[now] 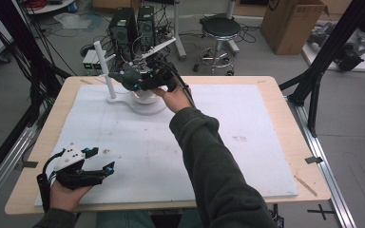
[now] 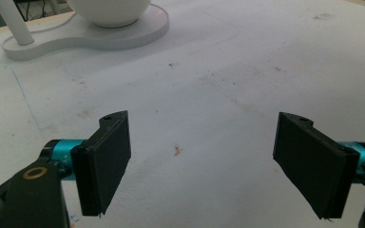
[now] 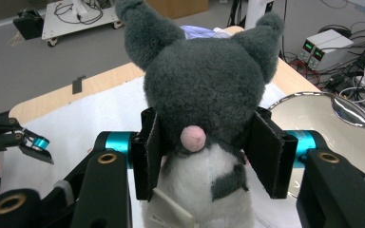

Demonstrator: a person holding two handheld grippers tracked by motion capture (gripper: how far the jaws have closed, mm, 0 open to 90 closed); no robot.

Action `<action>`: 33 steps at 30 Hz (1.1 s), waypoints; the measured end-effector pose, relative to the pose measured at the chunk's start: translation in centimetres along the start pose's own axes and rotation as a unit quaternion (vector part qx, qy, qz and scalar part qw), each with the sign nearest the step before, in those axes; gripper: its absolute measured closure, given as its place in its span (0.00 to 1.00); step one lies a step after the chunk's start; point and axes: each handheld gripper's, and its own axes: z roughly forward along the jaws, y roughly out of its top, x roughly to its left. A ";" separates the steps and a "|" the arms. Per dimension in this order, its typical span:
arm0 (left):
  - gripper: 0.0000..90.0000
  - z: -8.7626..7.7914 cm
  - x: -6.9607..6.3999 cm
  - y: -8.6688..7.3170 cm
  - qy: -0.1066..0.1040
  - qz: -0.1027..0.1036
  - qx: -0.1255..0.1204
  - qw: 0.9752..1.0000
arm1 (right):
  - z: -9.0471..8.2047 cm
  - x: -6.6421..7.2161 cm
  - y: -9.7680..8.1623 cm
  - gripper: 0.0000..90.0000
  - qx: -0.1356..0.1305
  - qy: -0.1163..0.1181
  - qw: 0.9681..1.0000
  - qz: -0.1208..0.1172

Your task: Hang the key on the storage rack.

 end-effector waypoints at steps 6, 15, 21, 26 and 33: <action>0.23 0.0 0.0 0.0 -0.001 0.001 0.000 1.000 | 0.4 0.0 0.8 0.56 0.003 -0.002 1.000 -0.004; 0.23 -0.1 0.0 0.0 0.000 -0.002 -0.001 1.000 | 1.0 0.2 2.1 0.56 -0.002 -0.006 1.000 -0.007; 0.23 -0.1 0.0 0.0 0.000 -0.001 -0.001 1.000 | 2.0 0.4 2.6 0.56 0.001 -0.005 1.000 -0.007; 0.23 -0.1 0.0 0.0 0.000 -0.001 -0.001 1.000 | 3.2 0.7 3.0 0.56 0.006 -0.010 1.000 -0.012; 0.23 -0.2 0.1 -0.1 0.002 -0.002 -0.001 1.000 | 4.7 0.6 3.1 0.56 0.012 -0.013 1.000 -0.007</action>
